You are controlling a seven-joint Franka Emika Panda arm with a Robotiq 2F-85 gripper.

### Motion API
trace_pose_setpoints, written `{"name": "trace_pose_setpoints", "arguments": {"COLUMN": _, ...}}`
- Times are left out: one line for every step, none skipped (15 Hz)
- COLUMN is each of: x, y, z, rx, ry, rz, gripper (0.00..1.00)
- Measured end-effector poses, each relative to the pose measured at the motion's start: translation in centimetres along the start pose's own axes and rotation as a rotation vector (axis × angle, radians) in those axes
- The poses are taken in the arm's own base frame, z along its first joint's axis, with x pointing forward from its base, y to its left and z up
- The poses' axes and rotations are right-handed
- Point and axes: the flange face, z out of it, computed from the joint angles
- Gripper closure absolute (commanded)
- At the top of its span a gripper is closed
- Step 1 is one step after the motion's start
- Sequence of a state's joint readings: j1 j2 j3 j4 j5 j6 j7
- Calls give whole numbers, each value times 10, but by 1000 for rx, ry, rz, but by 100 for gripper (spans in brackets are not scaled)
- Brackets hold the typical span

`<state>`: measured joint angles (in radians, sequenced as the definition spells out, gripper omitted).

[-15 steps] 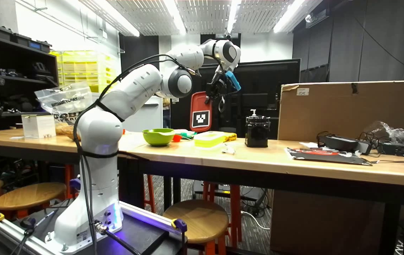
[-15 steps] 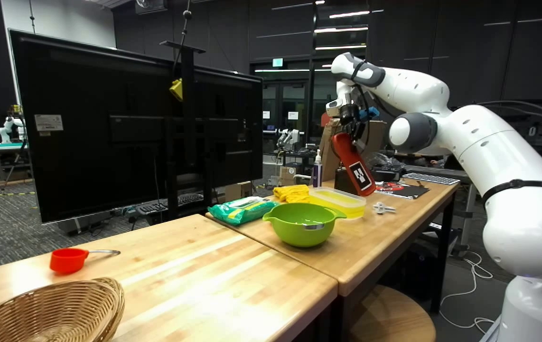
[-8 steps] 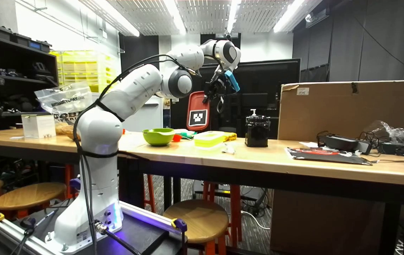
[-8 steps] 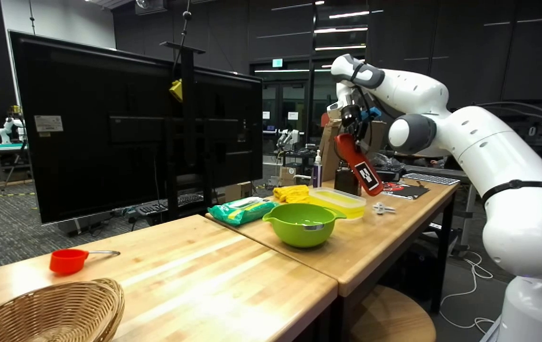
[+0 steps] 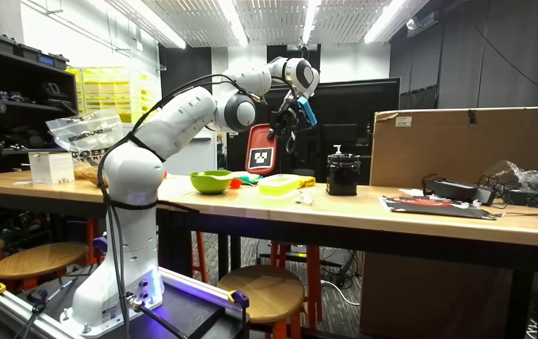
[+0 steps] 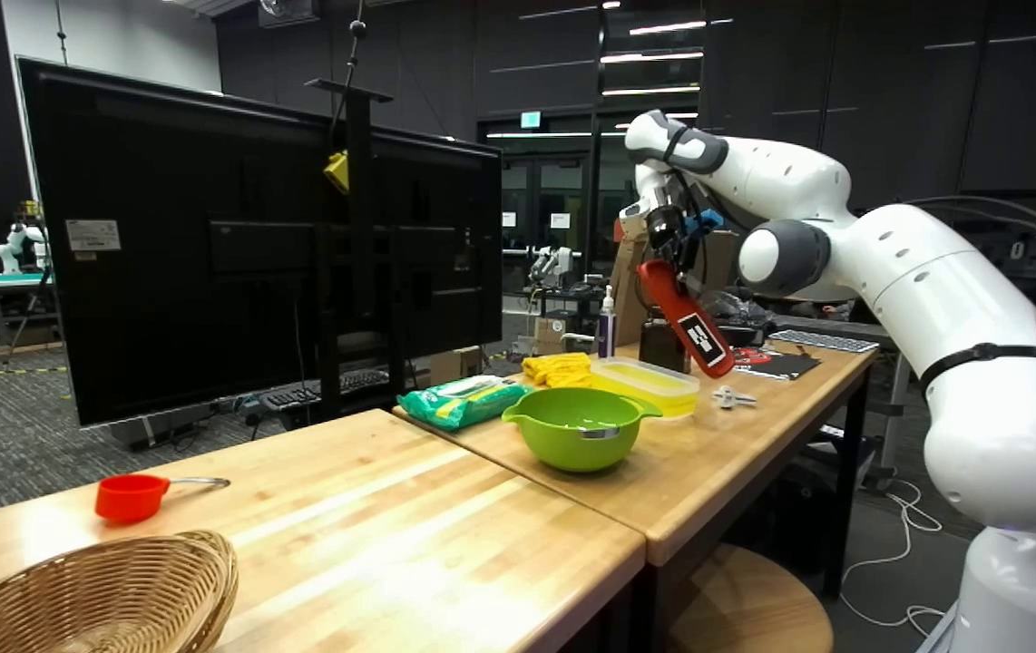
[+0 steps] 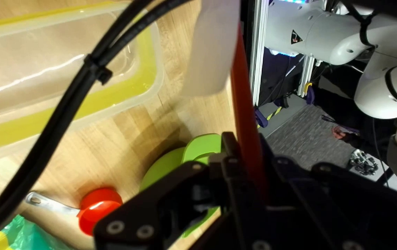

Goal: Put the lid on the yellow lunch box

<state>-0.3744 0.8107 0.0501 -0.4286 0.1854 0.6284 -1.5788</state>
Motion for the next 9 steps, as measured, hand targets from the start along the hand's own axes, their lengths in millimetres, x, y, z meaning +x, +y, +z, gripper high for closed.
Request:
{"name": "trace_pose_setpoints", "arguments": {"x": 1, "y": 1, "z": 3, "rx": 17, "ry": -5, "rz": 9, "gripper": 97}}
{"name": "trace_pose_setpoints", "arguments": {"x": 2, "y": 1, "z": 6, "rx": 36, "ry": -10, "rz": 20, "gripper": 97}}
{"name": "trace_pose_setpoints", "arguments": {"x": 2, "y": 3, "z": 8, "rx": 47, "ry": -15, "rz": 26, "gripper": 97}}
{"name": "trace_pose_setpoints", "arguments": {"x": 2, "y": 5, "z": 11, "rx": 57, "ry": -22, "rz": 34, "gripper": 97}}
{"name": "trace_pose_setpoints", "arguments": {"x": 2, "y": 6, "z": 13, "rx": 69, "ry": -29, "rz": 40, "gripper": 97}}
{"name": "trace_pose_setpoints", "arguments": {"x": 3, "y": 7, "z": 15, "rx": 78, "ry": -37, "rz": 46, "gripper": 97}}
{"name": "trace_pose_setpoints", "arguments": {"x": 3, "y": 10, "z": 17, "rx": 86, "ry": -45, "rz": 54, "gripper": 97}}
{"name": "trace_pose_setpoints", "arguments": {"x": 3, "y": 11, "z": 19, "rx": 93, "ry": -53, "rz": 61, "gripper": 97}}
{"name": "trace_pose_setpoints", "arguments": {"x": 3, "y": 12, "z": 21, "rx": 106, "ry": -61, "rz": 67, "gripper": 97}}
